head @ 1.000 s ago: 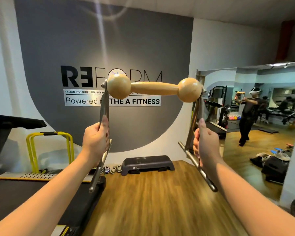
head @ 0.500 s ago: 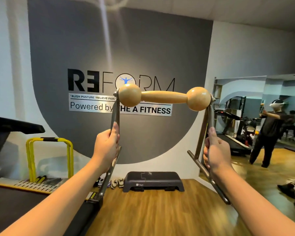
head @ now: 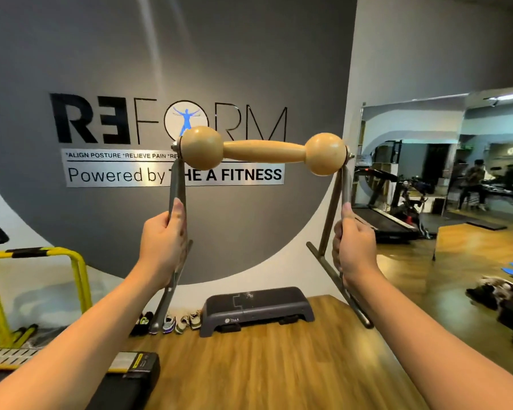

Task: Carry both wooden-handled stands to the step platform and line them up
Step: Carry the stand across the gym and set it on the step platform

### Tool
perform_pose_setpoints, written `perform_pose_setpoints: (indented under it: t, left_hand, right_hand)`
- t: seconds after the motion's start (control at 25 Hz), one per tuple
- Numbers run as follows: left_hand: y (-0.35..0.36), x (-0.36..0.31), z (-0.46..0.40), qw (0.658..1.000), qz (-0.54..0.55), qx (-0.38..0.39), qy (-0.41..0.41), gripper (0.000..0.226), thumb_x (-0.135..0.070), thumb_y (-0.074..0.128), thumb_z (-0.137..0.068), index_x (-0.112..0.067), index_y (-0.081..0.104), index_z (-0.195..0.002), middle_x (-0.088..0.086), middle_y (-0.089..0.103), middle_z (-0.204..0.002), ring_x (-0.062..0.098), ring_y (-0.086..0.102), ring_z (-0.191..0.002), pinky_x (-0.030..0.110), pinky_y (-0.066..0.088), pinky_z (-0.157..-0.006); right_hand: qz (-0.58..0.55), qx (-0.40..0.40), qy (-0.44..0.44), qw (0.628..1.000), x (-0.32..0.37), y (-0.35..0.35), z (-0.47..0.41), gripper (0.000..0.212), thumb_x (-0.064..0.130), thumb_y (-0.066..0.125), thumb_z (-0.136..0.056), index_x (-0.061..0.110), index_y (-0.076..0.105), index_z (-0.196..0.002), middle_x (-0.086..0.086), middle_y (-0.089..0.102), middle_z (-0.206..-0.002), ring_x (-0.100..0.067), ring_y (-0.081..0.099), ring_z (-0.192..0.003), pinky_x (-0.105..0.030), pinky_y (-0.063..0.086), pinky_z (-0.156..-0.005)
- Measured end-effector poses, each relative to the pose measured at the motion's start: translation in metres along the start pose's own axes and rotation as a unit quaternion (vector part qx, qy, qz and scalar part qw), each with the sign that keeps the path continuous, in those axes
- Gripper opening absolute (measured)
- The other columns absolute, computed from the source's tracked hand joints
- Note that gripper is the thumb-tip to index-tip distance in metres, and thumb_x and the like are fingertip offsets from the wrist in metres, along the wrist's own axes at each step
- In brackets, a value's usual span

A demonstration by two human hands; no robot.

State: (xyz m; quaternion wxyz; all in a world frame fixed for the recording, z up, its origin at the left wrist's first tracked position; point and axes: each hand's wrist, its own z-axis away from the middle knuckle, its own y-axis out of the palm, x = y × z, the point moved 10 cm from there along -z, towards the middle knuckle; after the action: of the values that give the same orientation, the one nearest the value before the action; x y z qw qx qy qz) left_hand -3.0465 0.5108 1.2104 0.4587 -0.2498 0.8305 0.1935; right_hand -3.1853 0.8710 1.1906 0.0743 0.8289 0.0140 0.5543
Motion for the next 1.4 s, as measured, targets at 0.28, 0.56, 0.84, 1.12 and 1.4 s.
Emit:
perform_pose_setpoints:
  t: [0.28,0.56,0.84,1.12,1.4]
  left_hand:
    - [0.044,0.109,-0.12,1.0,-0.016,0.01,-0.015,0.055,-0.054,0.042,-0.103,-0.01,0.044,-0.069,-0.002,0.035,-0.044,0.01,0.033,-0.031,0.021,0.026,-0.034]
    - [0.105,0.211,-0.242,0.999,-0.011,-0.008,-0.046,0.058,-0.062,0.039,-0.096,-0.012,0.044,-0.069,0.0,0.034,-0.047,0.01,0.03,-0.035,0.02,0.025,-0.037]
    - [0.135,0.337,-0.352,0.996,-0.028,-0.056,-0.069,0.058,-0.064,0.039,-0.095,-0.013,0.043,-0.067,-0.001,0.036,-0.049,0.011,0.033,-0.039,0.023,0.028,-0.041]
    - [0.144,0.468,-0.488,0.997,-0.016,-0.048,-0.066,0.061,-0.059,0.039,-0.099,-0.007,0.043,-0.068,-0.002,0.035,-0.044,0.011,0.033,-0.035,0.021,0.028,-0.038]
    - [0.163,0.574,-0.594,0.995,-0.046,-0.031,-0.077,0.064,-0.066,0.04,-0.1,-0.013,0.044,-0.063,-0.003,0.036,-0.044,0.015,0.035,-0.037,0.024,0.03,-0.041]
  right_hand:
    - [0.001,0.009,0.023,1.0,-0.096,0.069,-0.119,0.056,0.059,0.052,-0.101,0.021,0.046,-0.061,0.006,0.037,-0.051,-0.01,0.032,-0.043,-0.026,0.026,-0.041]
    - [0.018,0.038,0.032,0.999,-0.178,0.126,-0.276,0.053,0.058,0.058,-0.098,0.017,0.048,-0.066,-0.002,0.039,-0.058,-0.015,0.036,-0.05,-0.029,0.029,-0.048]
    - [0.039,0.051,0.031,0.997,-0.273,0.196,-0.407,0.052,0.057,0.063,-0.095,0.012,0.052,-0.073,-0.009,0.041,-0.063,-0.022,0.041,-0.056,-0.032,0.034,-0.051]
    - [0.067,0.028,0.049,0.996,-0.383,0.291,-0.514,0.042,0.035,0.065,-0.1,0.015,0.054,-0.065,-0.001,0.046,-0.057,-0.016,0.046,-0.056,-0.031,0.04,-0.053]
    - [0.081,-0.011,0.086,0.993,-0.481,0.348,-0.602,0.038,0.031,0.064,-0.102,0.016,0.058,-0.067,-0.004,0.053,-0.061,-0.017,0.053,-0.06,-0.031,0.045,-0.056]
